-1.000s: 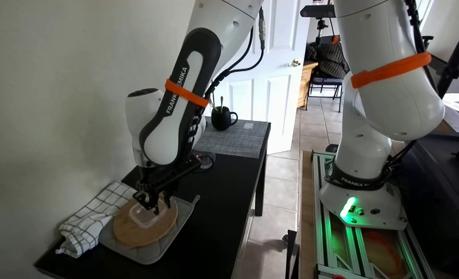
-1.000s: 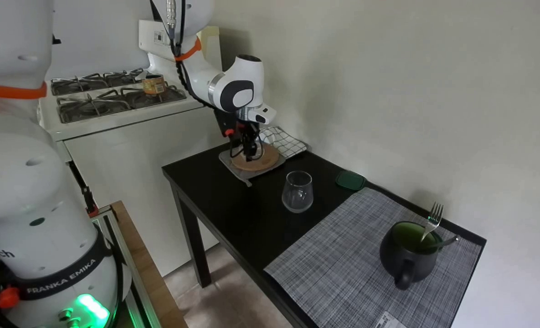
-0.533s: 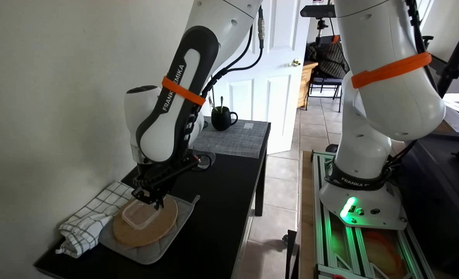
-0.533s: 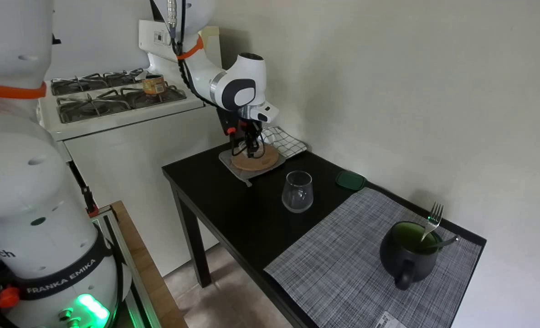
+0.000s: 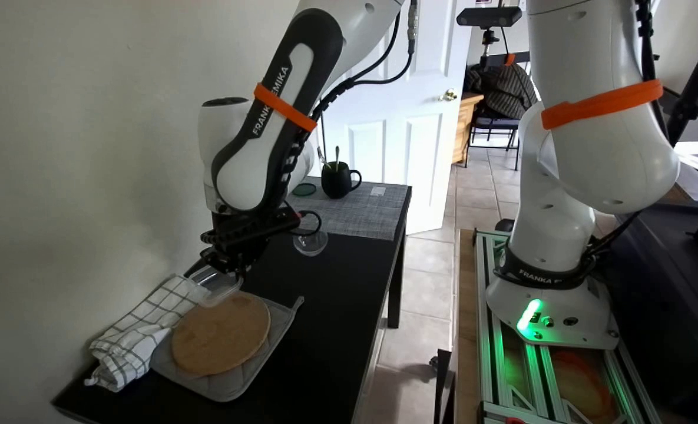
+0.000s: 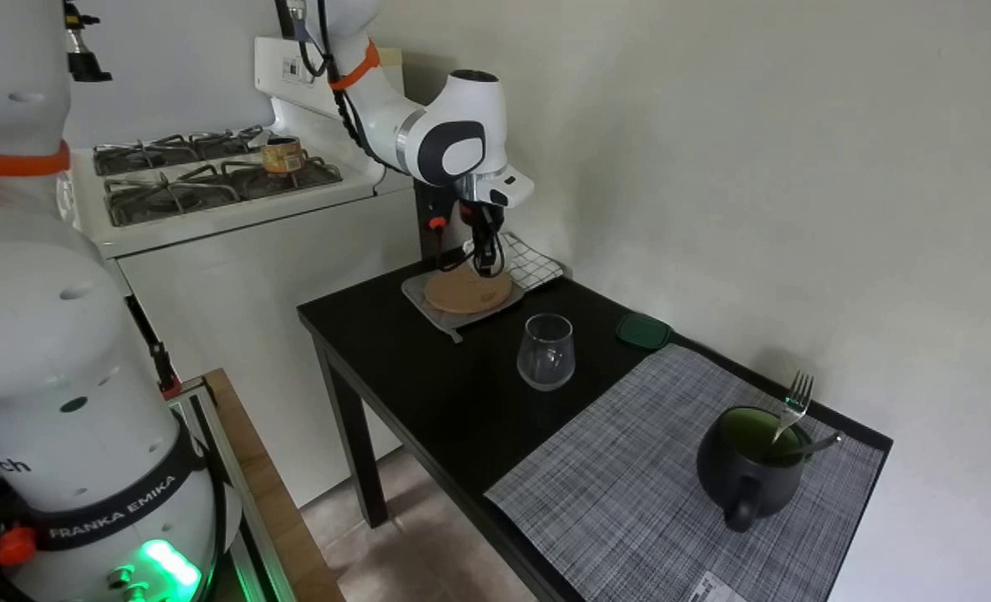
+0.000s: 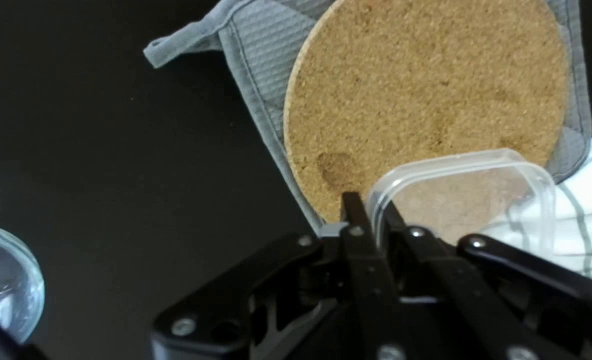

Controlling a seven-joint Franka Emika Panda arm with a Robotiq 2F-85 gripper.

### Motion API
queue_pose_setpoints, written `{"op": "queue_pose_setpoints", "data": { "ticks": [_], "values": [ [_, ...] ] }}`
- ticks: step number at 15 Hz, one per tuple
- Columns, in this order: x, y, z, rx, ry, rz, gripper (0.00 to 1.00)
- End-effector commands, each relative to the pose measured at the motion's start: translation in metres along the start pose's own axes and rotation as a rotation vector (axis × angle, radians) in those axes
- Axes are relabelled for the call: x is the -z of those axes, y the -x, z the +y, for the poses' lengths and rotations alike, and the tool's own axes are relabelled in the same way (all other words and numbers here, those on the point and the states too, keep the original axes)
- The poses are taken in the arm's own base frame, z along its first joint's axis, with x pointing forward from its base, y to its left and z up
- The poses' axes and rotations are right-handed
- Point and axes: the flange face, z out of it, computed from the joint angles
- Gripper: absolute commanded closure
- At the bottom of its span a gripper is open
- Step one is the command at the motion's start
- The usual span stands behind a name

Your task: Pick up the clear lunch box and place it on the green lid

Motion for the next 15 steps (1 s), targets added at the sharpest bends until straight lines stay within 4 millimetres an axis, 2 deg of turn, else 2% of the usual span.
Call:
{"op": "queue_pose_setpoints", "data": {
  "ticks": [1,2,3,6,7,11,15],
  "values": [
    [0.016,0.005,0.012,-0.086,0.004,0.028,0.98],
    [0.008,-0.004,0.007,-0.033,-0.002,0.011,0.98],
    [0.011,-0.006,0.007,-0.034,-0.004,0.015,0.91],
    [0.010,-0.006,0.007,-0.033,-0.004,0.014,0.91],
    [0.009,-0.006,0.007,-0.033,-0.004,0.013,0.98],
    [0.011,-0.057,0.022,-0.254,0.017,0.090,0.98],
    [0.008,-0.113,0.055,-0.404,0.045,0.164,0.98]
  ]
}}
